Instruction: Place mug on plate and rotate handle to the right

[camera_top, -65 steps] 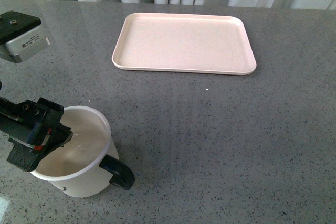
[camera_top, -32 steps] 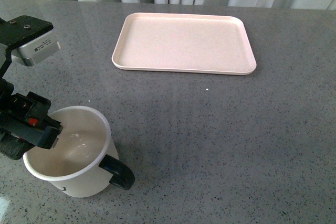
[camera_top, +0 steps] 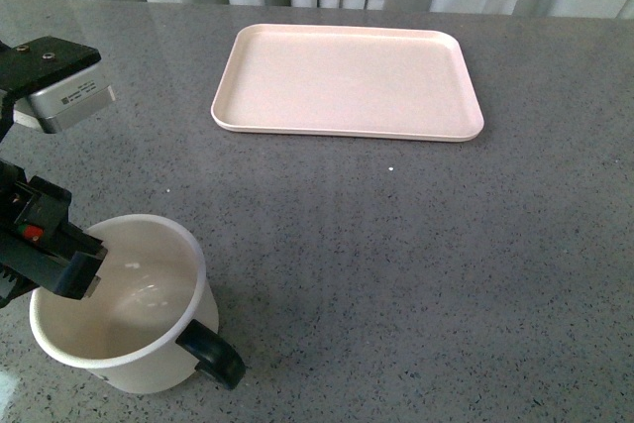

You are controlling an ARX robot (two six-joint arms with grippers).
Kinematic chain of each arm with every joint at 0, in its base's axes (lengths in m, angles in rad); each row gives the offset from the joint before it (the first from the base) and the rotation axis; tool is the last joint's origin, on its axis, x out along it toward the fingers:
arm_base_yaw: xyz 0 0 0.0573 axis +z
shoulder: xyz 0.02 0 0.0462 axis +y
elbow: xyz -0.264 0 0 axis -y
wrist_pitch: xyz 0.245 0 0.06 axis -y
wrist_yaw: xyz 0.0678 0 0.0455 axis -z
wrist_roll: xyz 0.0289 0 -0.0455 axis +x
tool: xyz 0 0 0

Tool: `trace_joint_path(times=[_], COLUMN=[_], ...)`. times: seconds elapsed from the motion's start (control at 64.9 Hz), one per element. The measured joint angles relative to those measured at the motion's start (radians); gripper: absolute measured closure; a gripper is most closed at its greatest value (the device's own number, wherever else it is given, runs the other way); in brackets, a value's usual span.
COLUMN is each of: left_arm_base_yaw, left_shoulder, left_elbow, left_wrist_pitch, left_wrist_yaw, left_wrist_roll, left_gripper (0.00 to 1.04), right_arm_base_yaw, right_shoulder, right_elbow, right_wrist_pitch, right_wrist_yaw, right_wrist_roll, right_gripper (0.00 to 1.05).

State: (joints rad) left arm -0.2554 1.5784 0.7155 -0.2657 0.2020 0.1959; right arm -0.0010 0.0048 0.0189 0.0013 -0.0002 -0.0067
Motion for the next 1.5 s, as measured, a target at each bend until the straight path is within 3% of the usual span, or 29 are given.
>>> trace_joint_path(times=[0.324,0.617,1.11,1.125,1.495], left_arm_base_yaw=[-0.032,-0.089,-0.153,-0.153,-0.153], left_shoulder=[-0.046,0.221,0.689,0.756,0.940], left_elbow=[0.171,0.536,1.260,1.357,1.636], left_wrist_pitch=[-0.109,-0.154,-0.426,-0.459,-0.588], left_wrist_yaw=[-0.005,-0.019,-0.026,-0.026,-0.030], left_wrist_roll=[-0.035,-0.069,-0.070,-0.074,-0.085], left_gripper=[1.03,1.03,1.03,1.03,1.03], right_arm_base_yaw=[0.000,0.000,0.000,0.000,0.000], right_shoulder=[0.000,0.000,0.000,0.000,0.000], right_elbow=[0.000,0.000,0.000,0.000,0.000], right_wrist_pitch=[0.000,0.000,0.000,0.000,0.000], right_wrist_yaw=[0.000,0.000,0.000,0.000,0.000], right_wrist_roll=[0.000,0.000,0.000,0.000,0.000], right_gripper=[0.09,0.09,0.09,0.09,0.09])
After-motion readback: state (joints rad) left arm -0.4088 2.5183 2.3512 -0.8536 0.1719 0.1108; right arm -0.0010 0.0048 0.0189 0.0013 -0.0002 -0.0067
